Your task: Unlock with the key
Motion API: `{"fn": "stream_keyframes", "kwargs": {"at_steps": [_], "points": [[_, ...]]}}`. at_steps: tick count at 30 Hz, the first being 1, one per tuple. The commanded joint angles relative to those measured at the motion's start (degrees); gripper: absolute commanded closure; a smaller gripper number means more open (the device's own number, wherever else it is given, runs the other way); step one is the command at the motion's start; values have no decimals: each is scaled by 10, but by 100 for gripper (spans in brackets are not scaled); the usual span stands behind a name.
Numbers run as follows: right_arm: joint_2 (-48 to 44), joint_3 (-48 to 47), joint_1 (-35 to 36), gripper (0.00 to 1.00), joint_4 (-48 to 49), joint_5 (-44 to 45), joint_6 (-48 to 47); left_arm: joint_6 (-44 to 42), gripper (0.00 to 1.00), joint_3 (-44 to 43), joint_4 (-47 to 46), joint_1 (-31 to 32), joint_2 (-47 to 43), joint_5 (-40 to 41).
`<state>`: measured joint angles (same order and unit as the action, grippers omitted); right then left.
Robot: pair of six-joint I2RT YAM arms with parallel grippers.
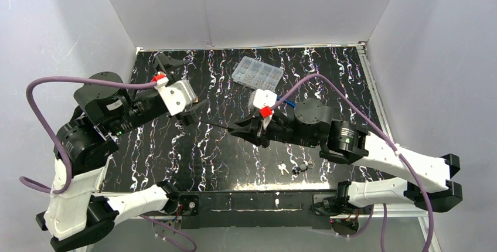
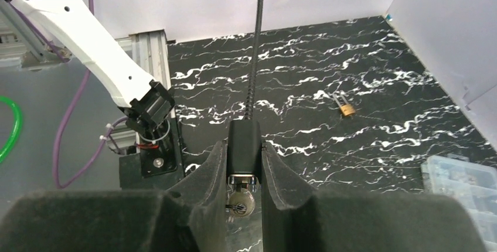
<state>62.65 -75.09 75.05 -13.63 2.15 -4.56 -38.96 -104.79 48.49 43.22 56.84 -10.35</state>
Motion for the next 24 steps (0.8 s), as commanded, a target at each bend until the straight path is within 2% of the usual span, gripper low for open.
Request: {"fn": "stream_keyframes", "kwargs": {"at_steps": [1,8,15,19,24], "points": [[11,14,-20,99,15,-49,38,45,2,-40,-48,-2,8,50],[57,75,-46,99,34,-97,89,45,2,-70,-89,-2,24,168],[136,100,-69,99,77,-125,128,64,2,-105,32,-2,78,265],[191,114,-89,99,113,-140,149,78,2,-53,73,-3,66,274],[262,135,-101,99,181,-142,185,61,2,103,52,-12,-7,276]]}}
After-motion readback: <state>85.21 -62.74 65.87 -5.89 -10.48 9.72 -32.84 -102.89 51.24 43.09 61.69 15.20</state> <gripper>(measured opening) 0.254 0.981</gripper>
